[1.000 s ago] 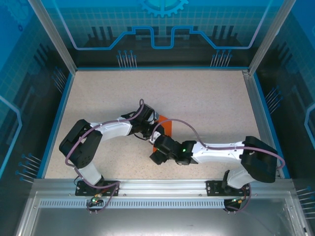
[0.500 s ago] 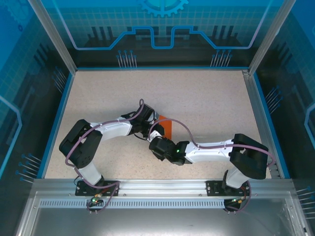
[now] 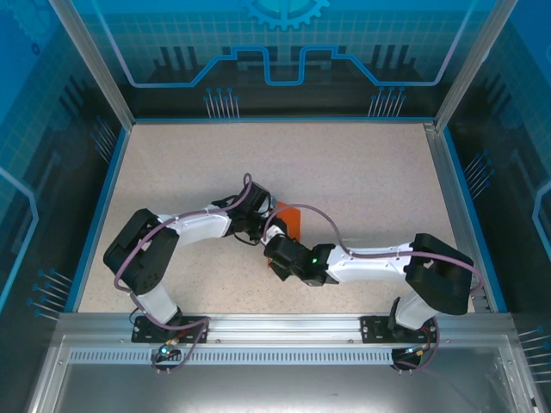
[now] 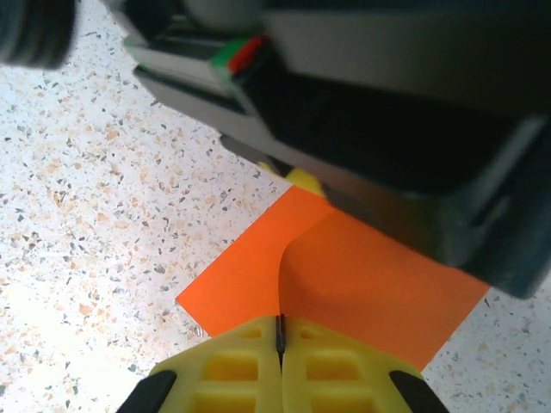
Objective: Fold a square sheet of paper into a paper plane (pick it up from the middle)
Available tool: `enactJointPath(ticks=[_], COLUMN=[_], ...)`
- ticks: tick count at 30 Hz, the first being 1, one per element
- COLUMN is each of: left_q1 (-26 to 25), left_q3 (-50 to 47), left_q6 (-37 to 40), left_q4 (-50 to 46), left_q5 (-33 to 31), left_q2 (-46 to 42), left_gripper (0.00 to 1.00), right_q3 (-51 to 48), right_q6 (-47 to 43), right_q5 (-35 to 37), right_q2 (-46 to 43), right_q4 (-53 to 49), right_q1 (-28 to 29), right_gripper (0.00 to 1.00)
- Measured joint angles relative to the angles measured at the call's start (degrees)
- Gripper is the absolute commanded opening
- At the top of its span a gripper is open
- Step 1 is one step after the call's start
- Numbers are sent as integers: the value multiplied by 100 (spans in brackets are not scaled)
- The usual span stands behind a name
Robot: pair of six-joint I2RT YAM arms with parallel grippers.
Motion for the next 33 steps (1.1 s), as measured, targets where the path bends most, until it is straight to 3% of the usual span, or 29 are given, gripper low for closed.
enactJointPath(ticks=[5, 8, 23, 33], left_q1=[0, 0, 0, 0], left_q3=[0, -2, -852, -940], left_q6=[-2, -28, -107, -107], left_q4=[-177, -323, -315, -221], left_q5=[-313, -586, -1080, -1080], left_q2=[-94, -280, -1475, -1635], left_gripper=[36, 47, 46, 45], right_q3=[-260, -437, -815, -815], right_q6=[-24, -22, -68, -109], right_q5=[-839, -1502, -4371, -5383], right_q2=[-219, -391, -442, 57], right_q4=[282, 525, 1113, 1327], right_q1=[-444, -820, -2409, -2955], right_gripper=[3, 3, 5, 5])
